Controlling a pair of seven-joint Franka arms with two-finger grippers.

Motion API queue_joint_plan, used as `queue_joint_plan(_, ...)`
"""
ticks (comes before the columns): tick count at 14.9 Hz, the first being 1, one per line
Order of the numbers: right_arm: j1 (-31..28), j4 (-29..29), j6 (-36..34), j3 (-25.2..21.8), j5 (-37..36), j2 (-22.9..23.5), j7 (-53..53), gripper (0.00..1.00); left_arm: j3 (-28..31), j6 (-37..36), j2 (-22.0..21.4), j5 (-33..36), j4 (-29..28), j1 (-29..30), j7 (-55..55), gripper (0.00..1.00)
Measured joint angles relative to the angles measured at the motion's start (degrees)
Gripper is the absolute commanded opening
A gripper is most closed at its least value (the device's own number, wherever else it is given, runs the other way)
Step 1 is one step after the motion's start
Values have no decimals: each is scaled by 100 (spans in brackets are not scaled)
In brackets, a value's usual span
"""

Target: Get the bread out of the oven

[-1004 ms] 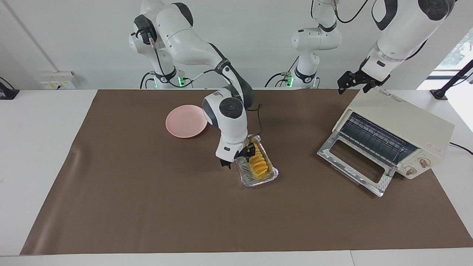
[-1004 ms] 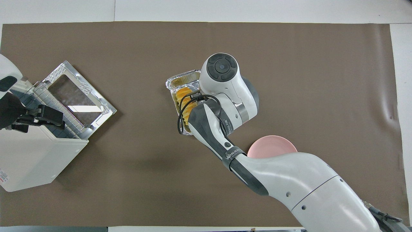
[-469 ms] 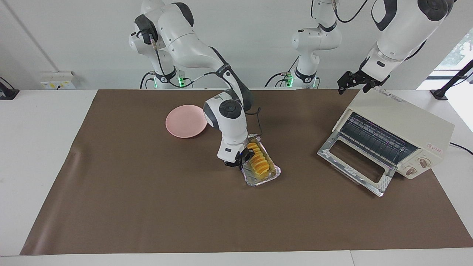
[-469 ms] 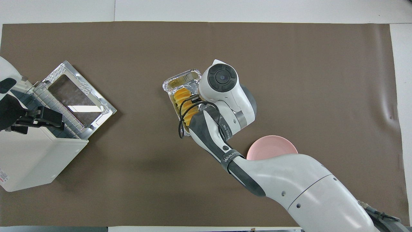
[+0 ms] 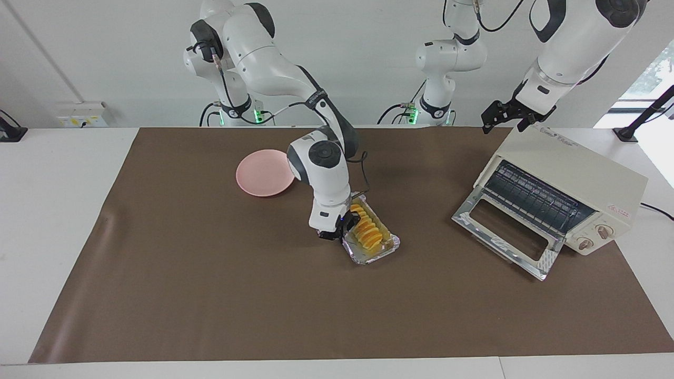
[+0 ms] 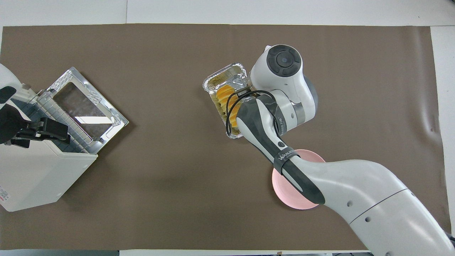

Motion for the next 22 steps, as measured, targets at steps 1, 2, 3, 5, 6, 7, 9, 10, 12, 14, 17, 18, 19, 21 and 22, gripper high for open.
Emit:
queue_joint_plan(1,-215,-2,-99,-7,0,-29,-43,0,0,1,0,0,0,0,0,100)
queue_joint_plan(2,-474,-13,-155,-9,27,-42,-106,0,0,1,0,0,0,0,-2,100)
queue_joint_plan(3,-734,-36,-170,-8,125,-43,-209,0,0,2,0,0,0,0,-2,100)
queue_joint_plan(5,-1163,-147,-173,-9,356,-45,-392,0,0,3,0,0,0,0,-2,100)
queue_joint_plan(6,-1312,-238,-173,-8,416,-52,-409,0,0,3,0,0,0,0,-3,100)
queue_joint_plan(7,-1420,-349,-173,-5,486,-71,-409,0,0,4,0,0,0,0,-3,100)
queue_joint_plan(9,-1538,-681,-173,-4,658,-183,-409,0,0,4,0,0,0,0,-3,100)
queue_joint_plan(10,-1561,-889,-119,-5,733,-289,-409,0,0,4,0,0,0,0,-3,100)
queue_joint_plan(12,-1564,-1211,-78,0,777,-514,-409,36,0,5,0,0,0,0,-3,100)
queue_joint_plan(14,-1552,-1365,-77,8,777,-643,-407,100,0,5,0,0,0,0,-3,100)
queue_joint_plan(17,-1530,-1356,-153,15,709,-845,-409,100,0,6,0,0,0,0,-3,100)
queue_joint_plan(18,-1514,-1288,-325,18,591,-968,-409,100,0,6,0,0,0,0,-3,100)
queue_joint_plan(19,-1495,-1153,-582,21,421,-1098,-409,100,0,6,0,0,0,0,-3,100)
queue_joint_plan(21,-1465,-879,-1016,28,268,-1291,-407,100,0,7,0,0,0,0,-3,100)
queue_joint_plan(22,-1457,-820,-1110,45,260,-1340,-407,100,0,7,0,0,0,0,-3,100)
